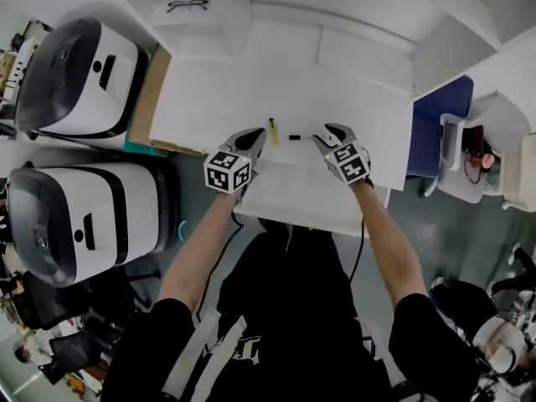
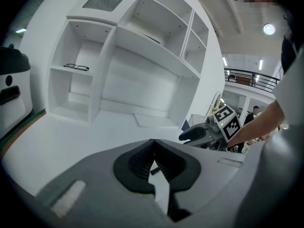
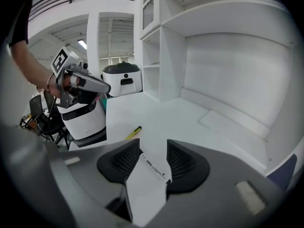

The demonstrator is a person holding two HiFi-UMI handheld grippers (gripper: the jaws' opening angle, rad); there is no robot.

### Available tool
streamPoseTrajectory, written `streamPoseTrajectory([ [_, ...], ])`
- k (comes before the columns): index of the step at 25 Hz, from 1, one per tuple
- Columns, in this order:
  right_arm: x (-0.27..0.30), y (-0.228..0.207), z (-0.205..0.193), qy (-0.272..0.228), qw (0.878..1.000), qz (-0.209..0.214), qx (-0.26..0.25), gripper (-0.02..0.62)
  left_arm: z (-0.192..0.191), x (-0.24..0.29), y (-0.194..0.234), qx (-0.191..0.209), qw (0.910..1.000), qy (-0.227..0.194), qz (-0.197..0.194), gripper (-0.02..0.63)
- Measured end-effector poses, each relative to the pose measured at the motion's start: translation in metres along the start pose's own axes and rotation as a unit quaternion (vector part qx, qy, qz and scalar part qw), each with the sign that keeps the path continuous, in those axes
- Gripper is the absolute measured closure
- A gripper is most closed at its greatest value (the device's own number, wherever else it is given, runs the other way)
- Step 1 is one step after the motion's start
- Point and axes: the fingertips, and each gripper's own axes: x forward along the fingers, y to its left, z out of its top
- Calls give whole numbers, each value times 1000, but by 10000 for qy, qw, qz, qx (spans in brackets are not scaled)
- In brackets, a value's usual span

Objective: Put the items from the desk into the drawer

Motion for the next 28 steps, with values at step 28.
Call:
streamPoseTrajectory([
  [28,86,10,-89,1418,9864,730,-390,432,-34,16,29,-610,9972,133,402,606],
])
